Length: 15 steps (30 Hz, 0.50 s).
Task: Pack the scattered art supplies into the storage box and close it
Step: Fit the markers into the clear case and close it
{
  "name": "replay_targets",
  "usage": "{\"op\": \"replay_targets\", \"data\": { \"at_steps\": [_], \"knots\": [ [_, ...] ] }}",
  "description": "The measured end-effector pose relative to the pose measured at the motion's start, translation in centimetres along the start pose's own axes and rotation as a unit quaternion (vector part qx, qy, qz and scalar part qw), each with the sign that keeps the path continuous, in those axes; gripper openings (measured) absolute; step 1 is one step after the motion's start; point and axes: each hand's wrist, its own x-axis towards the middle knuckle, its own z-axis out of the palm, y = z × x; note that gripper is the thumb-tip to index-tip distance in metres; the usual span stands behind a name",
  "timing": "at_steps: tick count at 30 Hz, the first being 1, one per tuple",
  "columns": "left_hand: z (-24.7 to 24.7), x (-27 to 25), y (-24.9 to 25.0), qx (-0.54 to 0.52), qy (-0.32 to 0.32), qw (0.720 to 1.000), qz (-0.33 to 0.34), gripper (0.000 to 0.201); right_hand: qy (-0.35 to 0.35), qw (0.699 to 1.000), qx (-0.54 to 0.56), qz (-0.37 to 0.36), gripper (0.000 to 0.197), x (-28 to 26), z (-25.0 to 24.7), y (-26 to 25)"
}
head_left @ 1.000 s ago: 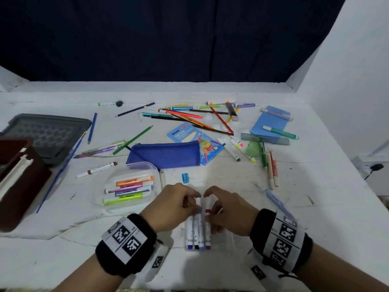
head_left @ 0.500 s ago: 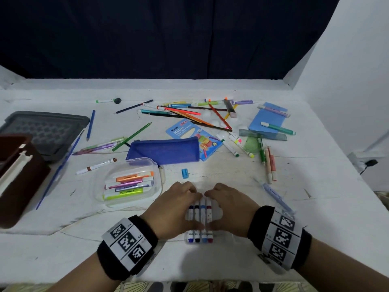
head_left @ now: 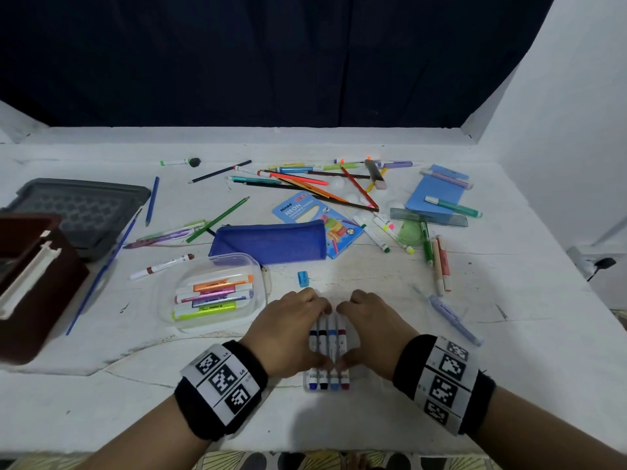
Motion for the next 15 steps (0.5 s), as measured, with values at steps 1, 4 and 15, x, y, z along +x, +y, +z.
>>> {"op": "replay_targets", "data": {
  "at_steps": [1, 4, 15],
  "knots": [
    [-0.1, 0.0, 0.1, 0.005, -0.001, 1.0, 0.0, 0.068, -0.001, 1.0, -0.007, -0.002, 0.062, 0.1, -0.2, 0.1],
    [-0.5, 0.2, 0.4, 0.02, -0.017, 1.0, -0.006, 0.062, -0.013, 1.0, -0.009, 0.013, 0.058, 0.4, -0.8, 0.0],
    [-1.0, -0.1, 0.6, -0.018, -0.051, 0.998, -0.022, 0.067, 0.11, 0.99, 0.083, 0.025, 0.038, -1.6, -1.2, 2.3]
  ]
}}
